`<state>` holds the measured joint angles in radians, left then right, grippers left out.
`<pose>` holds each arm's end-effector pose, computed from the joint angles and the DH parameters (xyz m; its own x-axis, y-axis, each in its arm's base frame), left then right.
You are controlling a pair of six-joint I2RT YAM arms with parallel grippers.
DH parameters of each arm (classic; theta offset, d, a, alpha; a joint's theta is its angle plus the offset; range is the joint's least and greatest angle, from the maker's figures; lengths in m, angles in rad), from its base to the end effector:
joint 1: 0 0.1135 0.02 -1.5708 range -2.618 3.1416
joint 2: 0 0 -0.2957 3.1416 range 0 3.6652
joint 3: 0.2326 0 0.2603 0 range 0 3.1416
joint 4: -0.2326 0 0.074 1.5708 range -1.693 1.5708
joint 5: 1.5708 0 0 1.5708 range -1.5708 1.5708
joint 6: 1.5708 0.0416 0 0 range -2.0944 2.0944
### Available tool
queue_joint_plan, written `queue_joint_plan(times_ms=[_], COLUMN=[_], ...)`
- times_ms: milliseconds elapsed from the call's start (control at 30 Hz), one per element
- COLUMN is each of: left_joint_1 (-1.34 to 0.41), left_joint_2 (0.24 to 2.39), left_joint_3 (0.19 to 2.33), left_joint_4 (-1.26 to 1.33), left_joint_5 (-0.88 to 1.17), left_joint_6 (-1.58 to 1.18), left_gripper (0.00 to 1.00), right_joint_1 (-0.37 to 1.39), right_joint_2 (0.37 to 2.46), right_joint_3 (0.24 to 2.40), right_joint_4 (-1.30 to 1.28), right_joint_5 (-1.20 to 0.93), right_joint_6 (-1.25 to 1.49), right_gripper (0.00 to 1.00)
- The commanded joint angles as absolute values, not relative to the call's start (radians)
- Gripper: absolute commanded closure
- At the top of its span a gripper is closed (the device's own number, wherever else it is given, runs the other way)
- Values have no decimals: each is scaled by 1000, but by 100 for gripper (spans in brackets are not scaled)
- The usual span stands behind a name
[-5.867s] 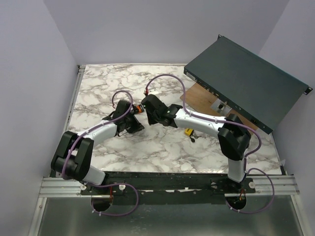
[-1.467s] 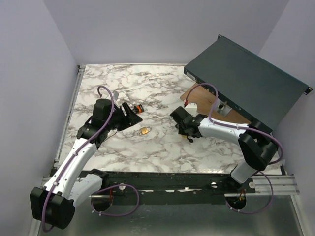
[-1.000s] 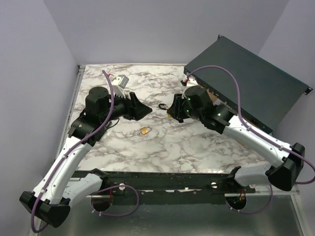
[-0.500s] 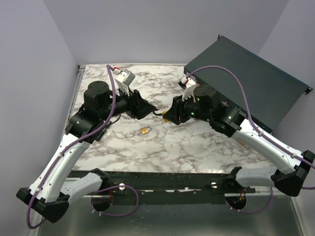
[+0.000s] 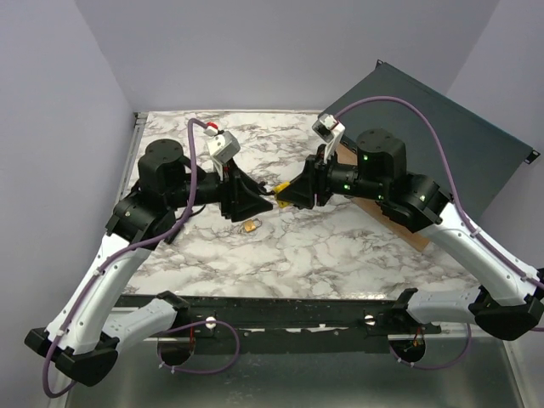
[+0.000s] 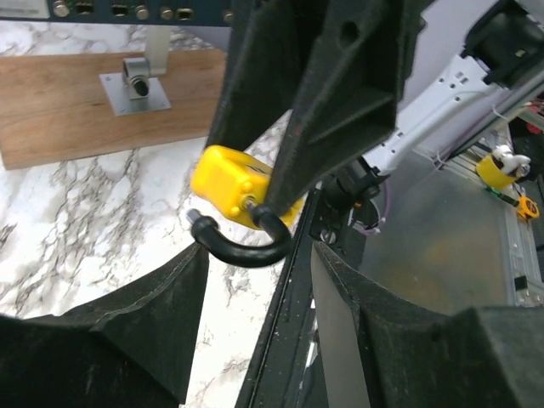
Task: Lock with the key
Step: Pick up the lock from the center of the board, then lock the lock.
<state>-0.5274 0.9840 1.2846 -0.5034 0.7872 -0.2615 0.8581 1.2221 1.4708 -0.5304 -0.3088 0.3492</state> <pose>0.1422 -0.1169 0.4712 -0.4150 0.0305 -0.9093 0.8774 0.2780 -0.3911 0.1597 0.2041 0.4803 -0.4827 -0.0601 -0.8737 -0.7945 0.4498 0.4081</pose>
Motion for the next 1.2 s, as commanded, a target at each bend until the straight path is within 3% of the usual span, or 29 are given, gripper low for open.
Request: queue_joint_plan(times_ms=[0,533,967,1167], left_joint_1=[-543,-557,-556,-558], left_joint_2=[950,902,990,1051], left_joint_3=[1319,1372,1552,1519], left_joint_4=[-497,-500,-604,-584], left_joint_5=[897,593,690,796], left_joint_6=[-232,-364,-239,-240], left_gripper=[51,51,48,49], right_joint_1=[864,865,869,873], right_joint_2=[1207,1219,1241,1245], right_joint_3=[1534,1550,1579,1603], right_joint_4=[-553,-565,-585,-587], right_joint_5=[-334,-294,-311,-319], right_joint_6=[366,377,379,385], right_gripper=[99,99,99,99])
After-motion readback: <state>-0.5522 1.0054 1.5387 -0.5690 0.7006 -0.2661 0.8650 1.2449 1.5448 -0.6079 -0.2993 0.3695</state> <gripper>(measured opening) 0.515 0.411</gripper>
